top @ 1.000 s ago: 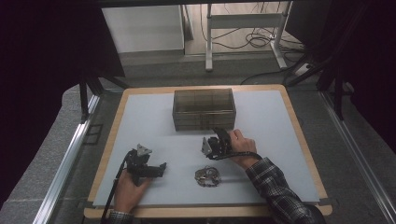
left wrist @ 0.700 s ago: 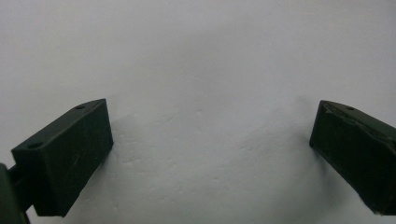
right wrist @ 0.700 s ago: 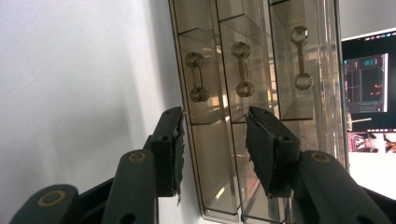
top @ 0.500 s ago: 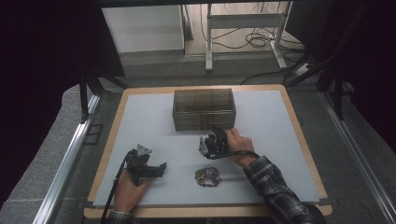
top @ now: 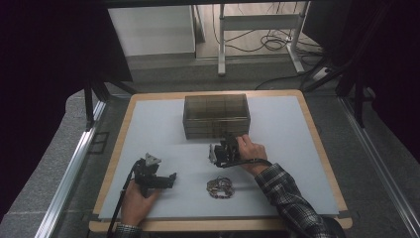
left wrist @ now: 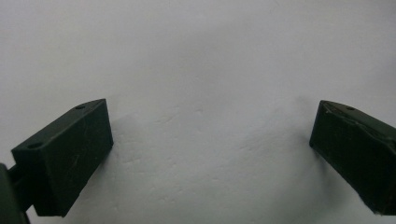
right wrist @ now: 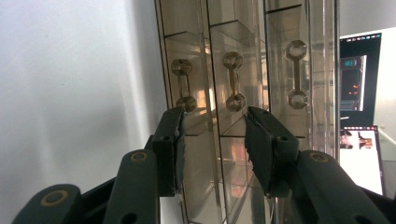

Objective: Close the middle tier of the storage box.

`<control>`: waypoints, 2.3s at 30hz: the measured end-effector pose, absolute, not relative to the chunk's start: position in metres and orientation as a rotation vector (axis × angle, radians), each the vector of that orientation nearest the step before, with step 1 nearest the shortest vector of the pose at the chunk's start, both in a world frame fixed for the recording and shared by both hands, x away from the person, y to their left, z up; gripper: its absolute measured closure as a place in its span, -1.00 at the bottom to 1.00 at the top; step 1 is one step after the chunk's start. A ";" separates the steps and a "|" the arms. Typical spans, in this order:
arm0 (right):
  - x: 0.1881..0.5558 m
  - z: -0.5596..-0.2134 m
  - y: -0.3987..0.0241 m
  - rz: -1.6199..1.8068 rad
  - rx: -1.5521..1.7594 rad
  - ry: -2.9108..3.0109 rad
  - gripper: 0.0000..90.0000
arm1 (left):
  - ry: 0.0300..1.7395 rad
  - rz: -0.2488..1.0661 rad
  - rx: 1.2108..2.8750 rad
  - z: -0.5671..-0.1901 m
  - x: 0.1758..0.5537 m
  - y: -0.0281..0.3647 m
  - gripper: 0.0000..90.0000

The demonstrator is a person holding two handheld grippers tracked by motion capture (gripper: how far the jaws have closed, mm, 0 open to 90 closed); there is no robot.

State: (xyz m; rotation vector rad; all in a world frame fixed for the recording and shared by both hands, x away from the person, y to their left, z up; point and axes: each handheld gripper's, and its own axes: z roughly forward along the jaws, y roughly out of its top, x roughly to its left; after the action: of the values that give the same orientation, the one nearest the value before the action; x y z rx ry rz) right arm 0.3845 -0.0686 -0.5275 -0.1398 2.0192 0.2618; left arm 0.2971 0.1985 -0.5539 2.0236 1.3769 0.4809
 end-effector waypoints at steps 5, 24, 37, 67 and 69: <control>0.387 -0.530 -0.065 0.242 -0.144 2.002 0.27 | 1.377 0.481 2.024 -0.554 0.297 0.199 -1.00; 0.397 -0.536 -0.055 0.196 -0.155 1.944 0.47 | 1.377 0.481 2.023 -0.554 0.297 0.199 -1.00; 0.398 -0.540 -0.049 0.141 -0.173 1.873 0.69 | 1.377 0.481 2.023 -0.554 0.297 0.199 -1.00; 0.390 -0.539 -0.052 0.138 -0.223 1.881 0.78 | 1.377 0.480 2.023 -0.554 0.297 0.198 -1.00; 0.389 -0.539 -0.053 0.140 -0.225 1.874 0.78 | 1.377 0.481 2.023 -0.554 0.297 0.198 -1.00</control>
State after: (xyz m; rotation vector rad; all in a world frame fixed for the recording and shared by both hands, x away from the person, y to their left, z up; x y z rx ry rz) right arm 0.3888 -0.0530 -0.5388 -0.2248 1.8738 0.1402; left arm 0.2970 0.1985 -0.5539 2.0233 1.3769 0.4806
